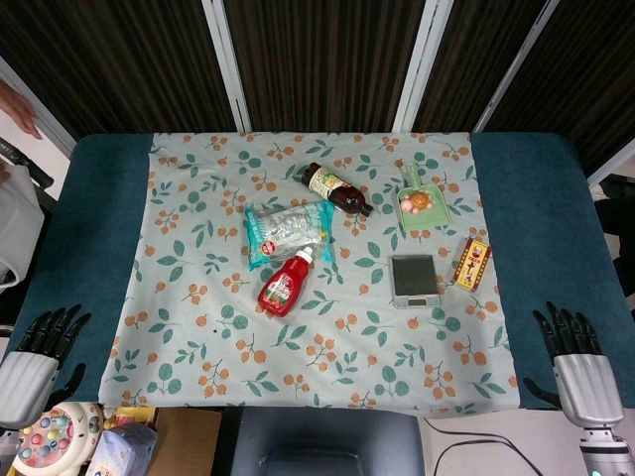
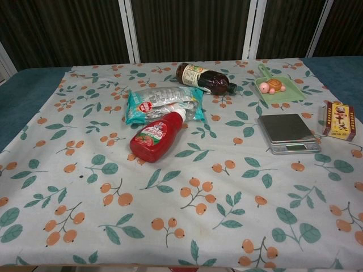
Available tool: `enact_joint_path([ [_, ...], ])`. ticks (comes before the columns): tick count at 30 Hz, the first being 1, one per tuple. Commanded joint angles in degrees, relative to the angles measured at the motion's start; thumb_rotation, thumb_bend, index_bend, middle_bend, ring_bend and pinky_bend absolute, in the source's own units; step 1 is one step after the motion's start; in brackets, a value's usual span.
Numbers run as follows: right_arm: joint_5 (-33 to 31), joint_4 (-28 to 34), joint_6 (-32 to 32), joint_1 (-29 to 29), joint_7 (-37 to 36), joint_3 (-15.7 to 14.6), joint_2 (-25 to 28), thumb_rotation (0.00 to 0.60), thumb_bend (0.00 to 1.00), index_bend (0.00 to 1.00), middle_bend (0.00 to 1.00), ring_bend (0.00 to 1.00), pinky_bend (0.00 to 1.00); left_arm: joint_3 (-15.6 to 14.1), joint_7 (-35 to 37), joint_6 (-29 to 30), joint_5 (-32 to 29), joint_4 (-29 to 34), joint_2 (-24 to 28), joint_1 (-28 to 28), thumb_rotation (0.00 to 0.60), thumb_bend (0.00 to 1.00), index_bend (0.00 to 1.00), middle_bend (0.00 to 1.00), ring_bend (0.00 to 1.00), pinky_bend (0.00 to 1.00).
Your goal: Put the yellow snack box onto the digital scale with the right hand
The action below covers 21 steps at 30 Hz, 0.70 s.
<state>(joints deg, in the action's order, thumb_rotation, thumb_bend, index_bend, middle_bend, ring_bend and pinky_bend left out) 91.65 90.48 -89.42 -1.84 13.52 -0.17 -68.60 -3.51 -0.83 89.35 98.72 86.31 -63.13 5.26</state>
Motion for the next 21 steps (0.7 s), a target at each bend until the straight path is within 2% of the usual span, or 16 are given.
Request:
enact_joint_path([
  [1, 0.0, -0.04, 0.04, 0.08, -0.07, 0.06, -0.01, 0.6, 0.18, 0.0, 0.0, 0.0, 0.0, 0.08, -0.01, 0.07, 0.12, 0.0, -0.06, 0.08, 0.6, 0.45, 0.0, 0.0, 0.0, 0.11],
  [10, 0.5, -0.95, 1.49, 1.46, 0.71, 0.38, -0.96, 0.6, 0.18, 0.0, 0.0, 0.0, 0.0, -0.23, 0.7, 0.79, 0.58, -0.1, 0.24, -0.29, 0.6, 0.45, 0.0, 0.0, 0.0, 0.11],
  [14, 1.72, -2.76, 7.03, 5.88, 2.34, 1.11, -2.28, 0.6, 0.22, 0.06, 0.0, 0.0, 0.0, -0.1, 1.21, 0.36, 0.09, 0.06, 0.59, -0.13, 0.6, 0.45, 0.0, 0.0, 0.0, 0.11],
  [16, 1.4, -2.54, 11.02, 8.7, 3.57, 1.87, -2.48, 0.6, 0.32, 0.13, 0.0, 0.0, 0.0, -0.08, 1.57, 0.38, 0.06, 0.1, 0.72, -0.12, 0.6, 0.45, 0.0, 0.0, 0.0, 0.11],
  [18, 0.59, -2.09, 15.57, 11.74, 4.46, 2.73, -2.48, 0.6, 0.47, 0.2, 0.0, 0.0, 0.0, -0.14, 2.0, 0.48, 0.22, 0.05, 0.79, -0.1, 0.6, 0.45, 0.0, 0.0, 0.0, 0.11],
  [21, -1.22, -0.75, 22.4, 16.16, 7.11, 3.9, -2.39, 0.6, 0.62, 0.27, 0.0, 0.0, 0.0, -0.27, 2.48, 0.49, 0.4, -0.05, 0.89, -0.09, 0.6, 0.45, 0.0, 0.0, 0.0, 0.11],
])
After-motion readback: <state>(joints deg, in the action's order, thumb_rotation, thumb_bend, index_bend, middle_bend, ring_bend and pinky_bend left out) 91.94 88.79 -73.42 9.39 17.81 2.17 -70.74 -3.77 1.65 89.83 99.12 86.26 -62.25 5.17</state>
